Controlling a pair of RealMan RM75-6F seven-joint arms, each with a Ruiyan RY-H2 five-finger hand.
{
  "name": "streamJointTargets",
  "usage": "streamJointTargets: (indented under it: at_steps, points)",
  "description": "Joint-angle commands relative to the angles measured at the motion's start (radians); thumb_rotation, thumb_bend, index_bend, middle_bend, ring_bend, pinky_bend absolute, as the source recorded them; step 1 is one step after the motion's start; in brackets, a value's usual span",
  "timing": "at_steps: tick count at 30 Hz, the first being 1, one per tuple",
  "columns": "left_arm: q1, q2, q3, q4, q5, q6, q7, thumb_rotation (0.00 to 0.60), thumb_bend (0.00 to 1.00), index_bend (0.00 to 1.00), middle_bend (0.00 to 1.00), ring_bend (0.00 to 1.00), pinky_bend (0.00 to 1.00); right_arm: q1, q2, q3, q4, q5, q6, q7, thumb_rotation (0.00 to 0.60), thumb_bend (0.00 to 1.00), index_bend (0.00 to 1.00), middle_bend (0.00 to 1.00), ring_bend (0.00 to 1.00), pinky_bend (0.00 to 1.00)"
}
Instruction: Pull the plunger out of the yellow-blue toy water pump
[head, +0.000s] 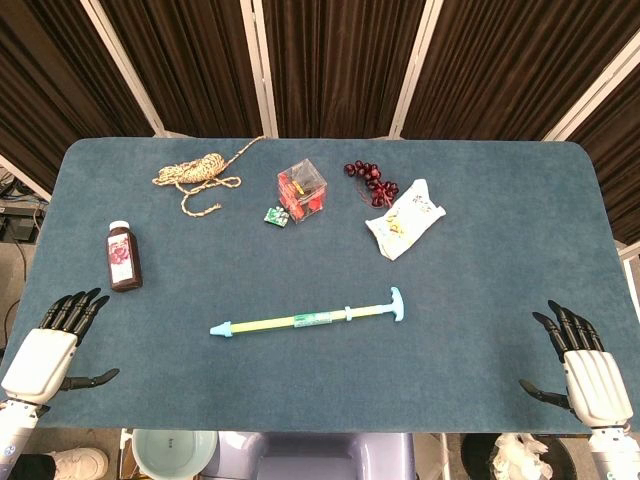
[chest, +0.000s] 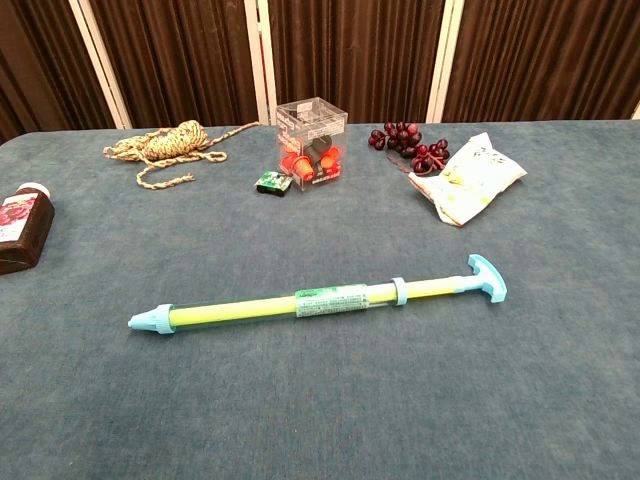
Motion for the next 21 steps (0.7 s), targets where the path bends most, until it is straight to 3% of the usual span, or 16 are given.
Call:
streamJointTargets:
  at_steps: [1, 15, 21]
  points:
    - [0.0, 0.0, 0.0, -0.001, -0.001, -0.001, 0.0, 0.6, 0.0, 0.0, 0.0, 0.0, 0.07, 0.0, 0.0, 0.0, 0.0, 0.001, -0.001, 0.0, 0.6, 0.1, 0.14, 0.04, 0.03, 0.09]
    - [-0.005, 0.003, -0.002, -0.013, -0.018, -0.02, -0.002, 0.6, 0.0, 0.01, 0.0, 0.0, 0.08, 0.001, -0.002, 0.0, -0.001, 0.005, -0.006, -0.003, 0.6, 0.1, 0.14, 0.04, 0.03, 0.09]
    - [-0.028, 0.012, -0.021, -0.06, -0.074, -0.074, -0.011, 0.6, 0.07, 0.14, 0.0, 0.0, 0.09, 0.002, -0.005, 0.002, -0.002, 0.013, -0.01, -0.008, 0.6, 0.1, 0.14, 0.04, 0.03, 0.09]
